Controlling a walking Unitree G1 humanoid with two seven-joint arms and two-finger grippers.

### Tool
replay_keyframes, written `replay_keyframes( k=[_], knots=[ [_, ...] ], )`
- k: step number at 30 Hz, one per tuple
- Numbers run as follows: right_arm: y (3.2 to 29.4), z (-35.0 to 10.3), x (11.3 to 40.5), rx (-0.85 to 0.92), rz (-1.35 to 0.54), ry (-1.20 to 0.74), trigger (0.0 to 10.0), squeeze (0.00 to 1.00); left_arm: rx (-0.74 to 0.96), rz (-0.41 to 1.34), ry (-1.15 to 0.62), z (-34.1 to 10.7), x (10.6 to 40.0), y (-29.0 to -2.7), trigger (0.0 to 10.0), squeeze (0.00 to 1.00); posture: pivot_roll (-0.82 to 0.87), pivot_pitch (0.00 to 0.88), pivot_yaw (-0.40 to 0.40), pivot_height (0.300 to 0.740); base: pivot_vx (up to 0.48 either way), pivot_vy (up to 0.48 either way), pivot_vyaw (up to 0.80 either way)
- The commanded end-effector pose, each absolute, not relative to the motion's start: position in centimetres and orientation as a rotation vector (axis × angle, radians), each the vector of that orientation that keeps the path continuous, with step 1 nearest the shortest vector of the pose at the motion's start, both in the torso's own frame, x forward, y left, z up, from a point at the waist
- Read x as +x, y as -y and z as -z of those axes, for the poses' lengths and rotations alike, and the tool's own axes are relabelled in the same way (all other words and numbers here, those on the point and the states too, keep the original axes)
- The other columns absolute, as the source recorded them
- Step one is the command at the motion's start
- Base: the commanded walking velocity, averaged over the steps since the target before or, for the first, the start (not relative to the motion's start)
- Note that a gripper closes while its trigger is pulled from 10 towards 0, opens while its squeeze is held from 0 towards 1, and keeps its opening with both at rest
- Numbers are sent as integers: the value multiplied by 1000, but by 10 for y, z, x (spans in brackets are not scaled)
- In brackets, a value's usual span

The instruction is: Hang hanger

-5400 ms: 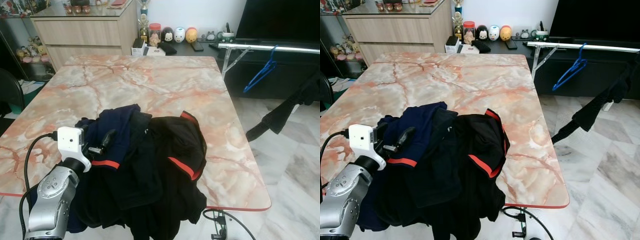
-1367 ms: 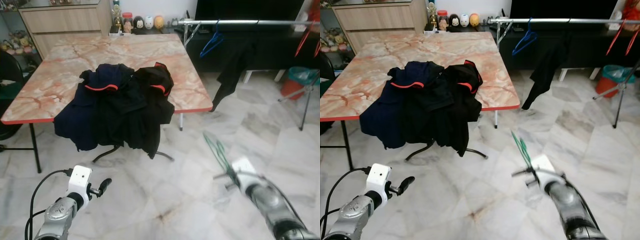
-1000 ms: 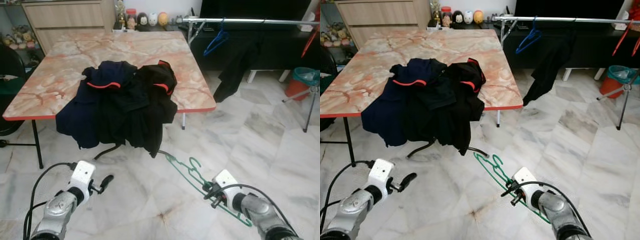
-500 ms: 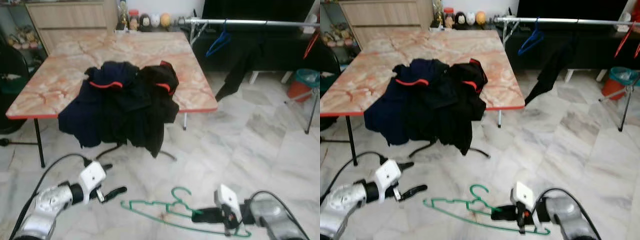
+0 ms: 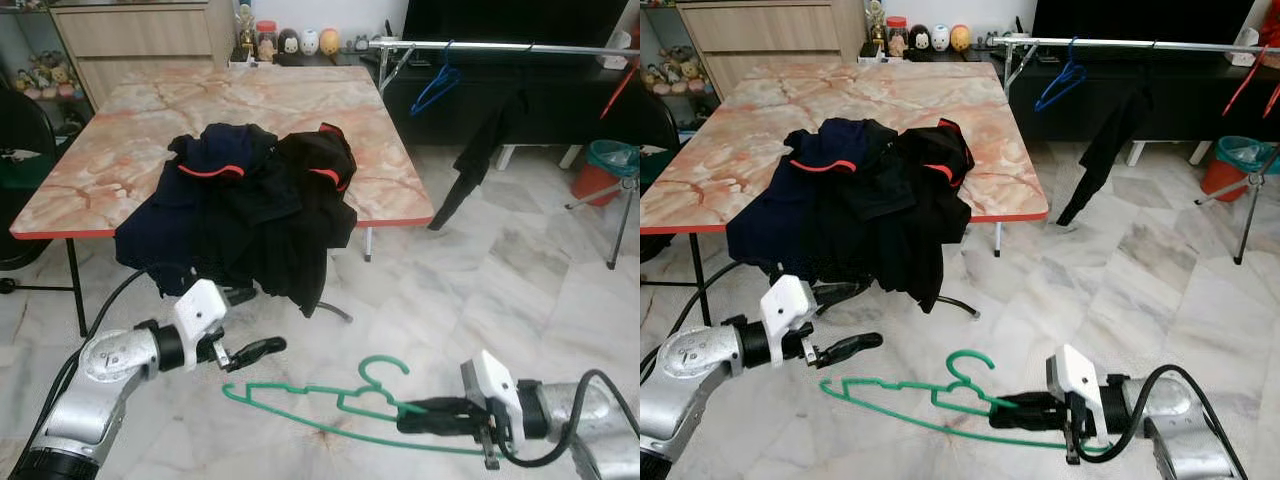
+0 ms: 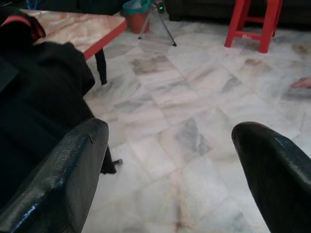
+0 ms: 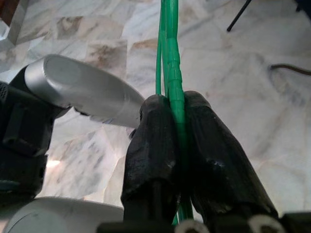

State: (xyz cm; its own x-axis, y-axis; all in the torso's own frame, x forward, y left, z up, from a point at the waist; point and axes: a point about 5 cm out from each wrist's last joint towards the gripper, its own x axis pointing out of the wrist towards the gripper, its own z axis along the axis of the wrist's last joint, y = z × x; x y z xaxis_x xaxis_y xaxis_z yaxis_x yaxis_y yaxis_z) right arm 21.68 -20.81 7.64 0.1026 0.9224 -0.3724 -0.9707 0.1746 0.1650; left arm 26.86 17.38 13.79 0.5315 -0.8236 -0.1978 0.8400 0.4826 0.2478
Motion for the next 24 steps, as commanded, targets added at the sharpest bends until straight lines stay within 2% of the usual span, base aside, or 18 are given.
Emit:
replay_keyframes(
  k=[1,4,13,24],
  knots=[
    [205,-82,218,-166,-1409,-431,10000,0,315,1010,-31,-148,270,-174,10000,0,-64,0,-39,740,0,0,0],
    [204,-84,222,-177,-1383,-417,10000,0,319,1027,-37,-153,269,-175,10000,0,-58,0,-39,740,0,0,0],
    [209,-85,227,-243,-1368,-440,10000,0,533,1182,-200,-143,253,-182,10000,0,-59,0,-38,740,0,0,0],
    [201,-85,231,-275,-1400,-451,10000,0,444,1339,-244,-153,245,-165,10000,0,-60,0,-32,740,0,0,0]
  ],
)
